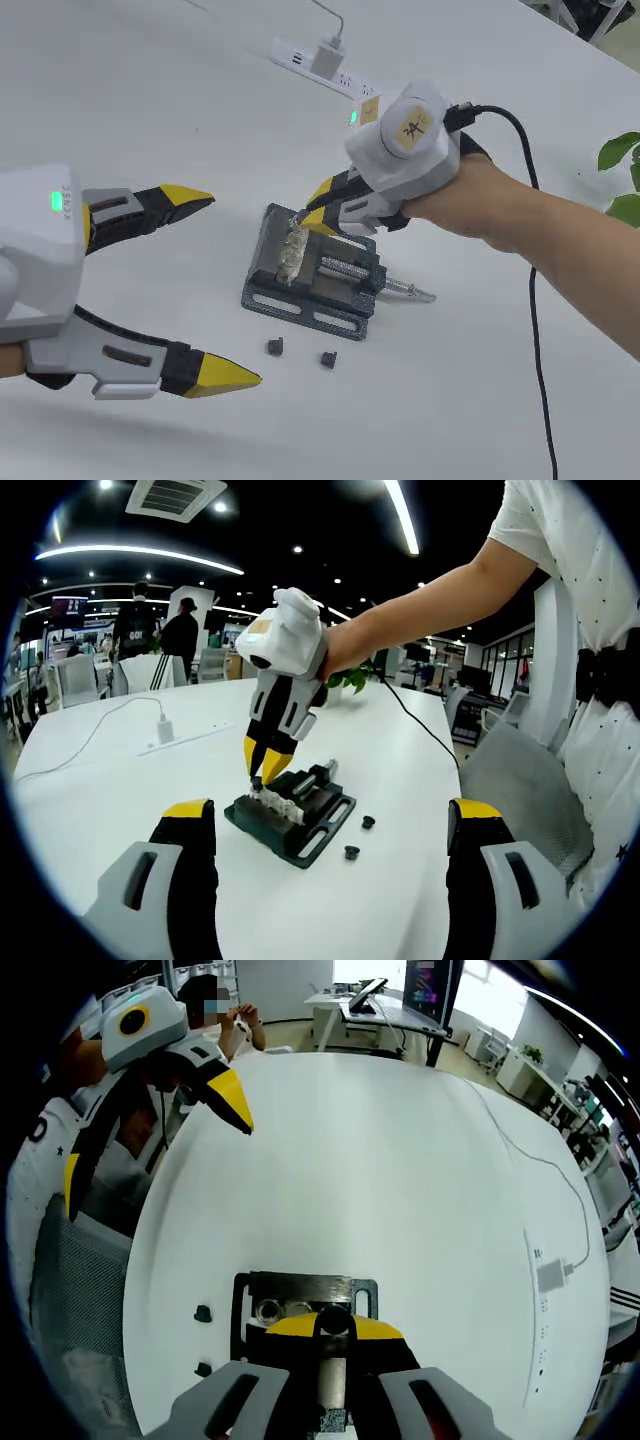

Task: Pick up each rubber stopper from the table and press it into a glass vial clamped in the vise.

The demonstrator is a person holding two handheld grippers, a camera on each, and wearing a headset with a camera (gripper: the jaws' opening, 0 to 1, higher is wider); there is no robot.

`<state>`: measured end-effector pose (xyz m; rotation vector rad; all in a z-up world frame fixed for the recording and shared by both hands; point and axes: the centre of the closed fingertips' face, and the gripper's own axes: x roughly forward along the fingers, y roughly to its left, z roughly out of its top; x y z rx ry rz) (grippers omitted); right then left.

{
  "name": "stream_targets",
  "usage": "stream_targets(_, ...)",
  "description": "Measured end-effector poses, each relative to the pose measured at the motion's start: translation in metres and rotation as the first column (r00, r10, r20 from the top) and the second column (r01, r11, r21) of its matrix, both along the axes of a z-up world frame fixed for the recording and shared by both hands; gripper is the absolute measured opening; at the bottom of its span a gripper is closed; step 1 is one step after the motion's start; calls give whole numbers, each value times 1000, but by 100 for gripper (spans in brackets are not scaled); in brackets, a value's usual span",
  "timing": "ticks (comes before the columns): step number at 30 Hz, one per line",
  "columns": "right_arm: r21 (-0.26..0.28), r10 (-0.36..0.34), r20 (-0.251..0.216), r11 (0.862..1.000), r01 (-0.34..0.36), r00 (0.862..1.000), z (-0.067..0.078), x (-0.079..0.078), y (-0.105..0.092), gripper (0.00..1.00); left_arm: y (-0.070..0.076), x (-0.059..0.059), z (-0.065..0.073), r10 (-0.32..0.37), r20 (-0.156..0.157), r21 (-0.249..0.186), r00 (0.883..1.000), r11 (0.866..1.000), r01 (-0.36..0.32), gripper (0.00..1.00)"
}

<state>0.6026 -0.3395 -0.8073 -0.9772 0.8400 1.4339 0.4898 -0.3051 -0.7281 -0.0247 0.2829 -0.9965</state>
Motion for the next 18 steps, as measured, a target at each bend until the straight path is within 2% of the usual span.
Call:
stream_targets(13, -29, 33, 32, 999, -32, 999, 1, -4, 1, 6, 2, -1, -1, 6, -4, -2, 1000, 1000, -6, 95)
stream_targets(18, -49, 66, 66, 997, -63, 996, 1, -4, 0, 6, 0, -1, -1, 3, -2, -5, 1000, 1000, -3, 95)
